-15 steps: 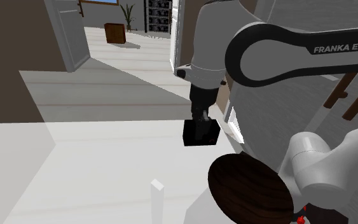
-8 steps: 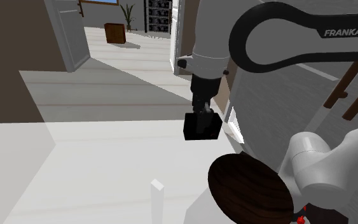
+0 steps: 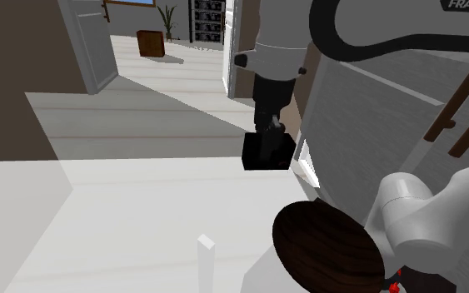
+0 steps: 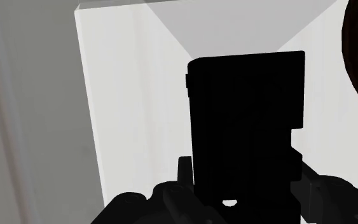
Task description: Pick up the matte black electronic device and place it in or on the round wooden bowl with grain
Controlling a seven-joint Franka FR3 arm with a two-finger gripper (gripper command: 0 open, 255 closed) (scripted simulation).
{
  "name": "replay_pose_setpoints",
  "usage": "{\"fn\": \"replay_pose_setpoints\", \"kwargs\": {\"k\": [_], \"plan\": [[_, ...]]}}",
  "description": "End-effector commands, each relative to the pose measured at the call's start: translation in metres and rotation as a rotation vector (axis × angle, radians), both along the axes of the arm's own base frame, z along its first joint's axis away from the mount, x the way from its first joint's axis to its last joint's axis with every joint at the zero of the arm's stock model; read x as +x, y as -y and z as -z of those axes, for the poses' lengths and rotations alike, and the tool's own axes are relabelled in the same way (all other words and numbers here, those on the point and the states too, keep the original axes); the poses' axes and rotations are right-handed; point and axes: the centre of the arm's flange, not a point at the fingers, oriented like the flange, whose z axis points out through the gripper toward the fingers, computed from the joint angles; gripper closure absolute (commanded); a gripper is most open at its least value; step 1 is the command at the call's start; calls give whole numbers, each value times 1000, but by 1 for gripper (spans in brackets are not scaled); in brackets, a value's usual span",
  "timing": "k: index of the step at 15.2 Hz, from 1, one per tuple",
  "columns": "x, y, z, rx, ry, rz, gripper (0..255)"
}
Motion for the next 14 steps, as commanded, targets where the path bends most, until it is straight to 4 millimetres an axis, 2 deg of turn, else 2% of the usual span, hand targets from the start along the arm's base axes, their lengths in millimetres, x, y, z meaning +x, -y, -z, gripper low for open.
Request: {"fn": "replay_pose_setpoints", "kwargs": {"k": [1,9,14], "plan": [[0,-1,-11,0,0,0,255],[0,-1,-50,0,0,0,255],[-63,-21,-55,0,0,0,255]]}}
